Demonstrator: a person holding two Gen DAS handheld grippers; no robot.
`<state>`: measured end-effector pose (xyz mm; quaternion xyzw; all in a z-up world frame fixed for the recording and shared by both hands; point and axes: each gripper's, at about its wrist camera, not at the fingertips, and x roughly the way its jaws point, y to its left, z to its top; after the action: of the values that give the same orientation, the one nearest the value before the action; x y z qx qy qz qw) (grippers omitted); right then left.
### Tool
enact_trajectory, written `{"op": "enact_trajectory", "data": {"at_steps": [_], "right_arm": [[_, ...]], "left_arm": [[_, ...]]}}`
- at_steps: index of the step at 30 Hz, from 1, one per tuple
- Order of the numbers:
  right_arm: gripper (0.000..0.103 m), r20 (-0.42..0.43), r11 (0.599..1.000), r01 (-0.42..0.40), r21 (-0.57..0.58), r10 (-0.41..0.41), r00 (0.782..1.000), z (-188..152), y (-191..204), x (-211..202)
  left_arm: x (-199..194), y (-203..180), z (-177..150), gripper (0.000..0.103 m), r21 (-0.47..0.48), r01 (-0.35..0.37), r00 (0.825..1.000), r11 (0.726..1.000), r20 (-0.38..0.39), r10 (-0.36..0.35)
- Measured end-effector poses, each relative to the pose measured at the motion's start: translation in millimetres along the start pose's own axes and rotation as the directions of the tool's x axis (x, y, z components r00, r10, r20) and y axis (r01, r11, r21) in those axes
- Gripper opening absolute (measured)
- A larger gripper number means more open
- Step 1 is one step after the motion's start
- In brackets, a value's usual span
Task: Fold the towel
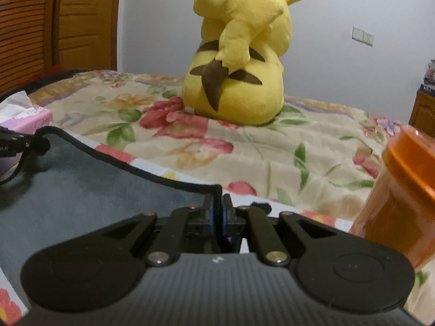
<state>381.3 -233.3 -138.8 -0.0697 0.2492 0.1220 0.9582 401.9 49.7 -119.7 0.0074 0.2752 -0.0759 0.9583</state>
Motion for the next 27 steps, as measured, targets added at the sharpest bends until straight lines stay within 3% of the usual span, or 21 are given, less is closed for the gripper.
{"op": "enact_trajectory", "data": {"at_steps": [3,5,7,8,16,18,21,27], "right_arm": [[0.013,-0.021,1.0,0.014,-0.009,-0.015,1.0,-3,1,-3],[0.017,-0.024,1.0,0.014,-0.008,-0.014,1.0,-4,1,-8],[0.046,-0.021,1.0,0.011,0.006,-0.011,1.0,-5,0,-16],[0.05,-0.023,1.0,0.005,0.018,-0.005,1.0,-6,0,-19],[0.05,-0.04,0.997,-0.028,0.079,0.031,0.999,-16,4,-56],[0.05,-0.041,0.996,-0.035,0.087,0.039,0.998,-19,6,-65],[0.05,-0.043,0.994,-0.041,0.102,0.045,0.998,-22,8,-78],[0.05,-0.038,0.992,-0.055,0.11,0.059,0.997,-24,10,-101]], "left_arm": [[-4,-2,-2,0.035,0.009,-0.006,1.0,1.0,-0.011,0.007],[-10,-4,-3,0.035,0.023,-0.009,1.0,1.0,-0.018,0.009],[-17,-5,-4,0.038,0.037,-0.012,1.0,0.999,-0.025,0.013],[-21,-6,-6,0.041,0.041,-0.014,0.999,0.999,-0.029,0.015],[-53,-19,-16,0.048,0.073,-0.006,0.998,0.997,-0.069,0.011],[-60,-22,-17,0.058,0.079,-0.008,0.997,0.997,-0.076,0.014],[-72,-27,-18,0.065,0.091,-0.008,0.997,0.996,-0.077,0.015],[-94,-39,-17,0.073,0.121,-0.008,0.997,0.993,-0.075,0.017]]}}
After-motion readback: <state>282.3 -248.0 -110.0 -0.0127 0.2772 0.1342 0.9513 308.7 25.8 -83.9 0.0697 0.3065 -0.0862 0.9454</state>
